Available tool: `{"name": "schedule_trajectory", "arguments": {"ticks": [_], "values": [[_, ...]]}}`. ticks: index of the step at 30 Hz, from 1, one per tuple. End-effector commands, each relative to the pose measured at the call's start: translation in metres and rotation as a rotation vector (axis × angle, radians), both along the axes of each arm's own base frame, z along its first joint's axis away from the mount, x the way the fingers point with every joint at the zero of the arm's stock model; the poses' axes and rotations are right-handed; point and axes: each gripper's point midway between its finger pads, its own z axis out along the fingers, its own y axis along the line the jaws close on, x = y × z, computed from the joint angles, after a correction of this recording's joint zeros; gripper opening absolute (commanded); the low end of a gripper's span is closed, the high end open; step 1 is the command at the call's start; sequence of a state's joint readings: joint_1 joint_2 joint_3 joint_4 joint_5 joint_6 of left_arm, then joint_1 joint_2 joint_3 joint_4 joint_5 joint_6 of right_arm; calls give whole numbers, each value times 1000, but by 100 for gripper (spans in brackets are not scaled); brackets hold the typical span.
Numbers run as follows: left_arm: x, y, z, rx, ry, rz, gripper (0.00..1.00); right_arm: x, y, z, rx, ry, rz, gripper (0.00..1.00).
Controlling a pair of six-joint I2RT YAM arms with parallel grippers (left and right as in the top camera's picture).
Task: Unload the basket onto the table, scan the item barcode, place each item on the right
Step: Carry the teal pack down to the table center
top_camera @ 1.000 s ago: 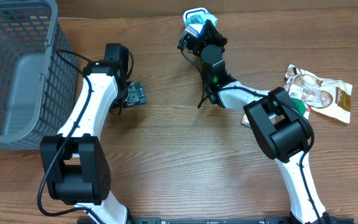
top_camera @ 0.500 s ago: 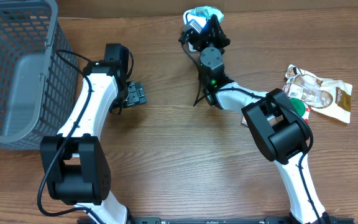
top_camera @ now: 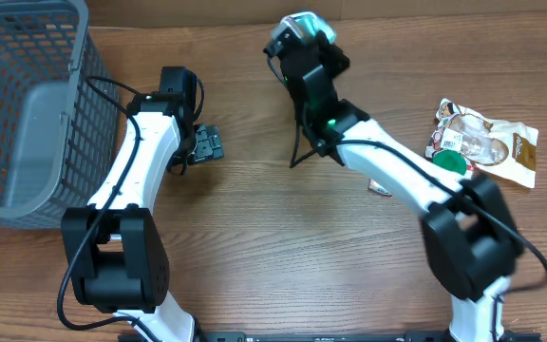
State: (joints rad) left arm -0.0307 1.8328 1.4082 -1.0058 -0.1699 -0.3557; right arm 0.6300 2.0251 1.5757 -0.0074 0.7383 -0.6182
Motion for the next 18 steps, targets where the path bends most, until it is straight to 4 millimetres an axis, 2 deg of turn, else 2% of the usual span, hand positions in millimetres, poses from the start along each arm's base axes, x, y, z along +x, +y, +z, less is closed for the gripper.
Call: {"name": "schedule_trajectory", "arguments": {"ticks": [1,3,6,8,10,11,13,18], "values": [[0,2,6,14,-12,-11,100,-36,-3,-2,284,154,-48,4],[0,2,6,14,-12,-11,100,-67,-1,-41,280,378,-22,3],[0,2,6,14,-12,-11,100,-119,-1,-90,302,707,4,4],[0,2,6,14,-12,-11,100,-157,0,-111,322,916,42,4],[0,2,6,14,-12,-11,100,-184,0,-122,340,1061,54,4],[0,2,6,14,-12,-11,100,-193,-4,-125,337,1109,44,4],[0,2,6,14,-12,-11,100,-198,-11,-129,316,1139,19,4],[0,2,6,14,-12,-11,100,-194,-19,-130,318,1134,-5,4]]}}
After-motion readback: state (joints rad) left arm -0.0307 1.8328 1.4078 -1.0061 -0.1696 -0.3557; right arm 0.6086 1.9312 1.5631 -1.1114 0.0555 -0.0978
